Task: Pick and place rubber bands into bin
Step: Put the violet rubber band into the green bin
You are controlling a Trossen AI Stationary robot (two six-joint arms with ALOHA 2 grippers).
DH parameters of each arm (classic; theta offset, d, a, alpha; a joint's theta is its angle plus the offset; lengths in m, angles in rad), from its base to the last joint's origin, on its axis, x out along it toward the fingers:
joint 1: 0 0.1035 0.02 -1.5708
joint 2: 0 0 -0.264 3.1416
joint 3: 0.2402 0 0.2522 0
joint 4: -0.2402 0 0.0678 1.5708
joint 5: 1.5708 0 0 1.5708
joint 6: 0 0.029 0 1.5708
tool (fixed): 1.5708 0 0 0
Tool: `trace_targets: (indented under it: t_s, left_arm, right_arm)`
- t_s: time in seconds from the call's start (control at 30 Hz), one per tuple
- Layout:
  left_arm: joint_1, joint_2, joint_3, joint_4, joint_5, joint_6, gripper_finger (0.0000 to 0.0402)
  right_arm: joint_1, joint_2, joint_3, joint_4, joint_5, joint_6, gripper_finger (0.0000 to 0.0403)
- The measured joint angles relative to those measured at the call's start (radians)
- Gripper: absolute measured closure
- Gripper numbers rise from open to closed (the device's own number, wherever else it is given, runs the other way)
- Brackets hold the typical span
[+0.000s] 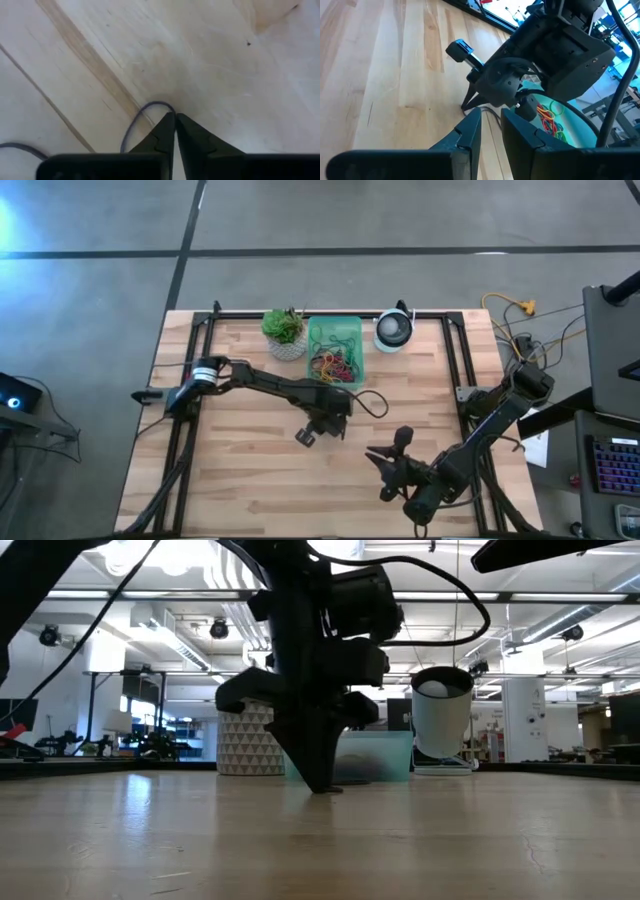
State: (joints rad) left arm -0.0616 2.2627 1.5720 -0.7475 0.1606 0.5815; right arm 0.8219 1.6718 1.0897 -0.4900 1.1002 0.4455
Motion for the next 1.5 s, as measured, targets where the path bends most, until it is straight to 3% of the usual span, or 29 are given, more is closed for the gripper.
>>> trace_targets:
  t_s: [0.27, 0.4, 0.6, 0.83, 1.03, 1.3, 1.5]
  left_arm:
    - [-0.016, -0.015, -0.022, -0.029, 0.022, -0.079, 0.0401]
    - [-0.042, -0.078, -0.024, -0.064, 0.012, -0.105, 0.0401]
    - [-0.103, -0.227, -0.044, -0.132, -0.144, -0.130, 0.0401]
    - [-0.125, -0.465, -0.062, -0.069, -0.188, -0.151, 0.0401]
    - [-0.145, -0.625, -0.097, -0.038, -0.352, -0.133, 0.0401]
    - [-0.128, -0.748, -0.158, 0.064, -0.540, -0.091, 0.0401]
    - [-0.057, -0.758, -0.186, 0.190, -0.552, -0.027, 0.0401]
  right_arm:
    - [0.000, 0.000, 0.000, 0.003, 0.000, 0.000, 0.0335]
    - [0.000, 0.000, 0.000, 0.003, 0.000, 0.001, 0.0335]
    - [0.000, 0.000, 0.000, 0.003, 0.000, 0.001, 0.0335]
    - [0.000, 0.000, 0.000, 0.008, -0.001, 0.001, 0.0335]
    - [0.000, 0.000, 0.000, 0.010, -0.001, 0.001, 0.0335]
    - [0.000, 0.000, -0.002, 0.012, -0.001, 0.001, 0.0335]
    - [0.000, 0.000, -0.003, 0.019, -0.001, 0.000, 0.0335]
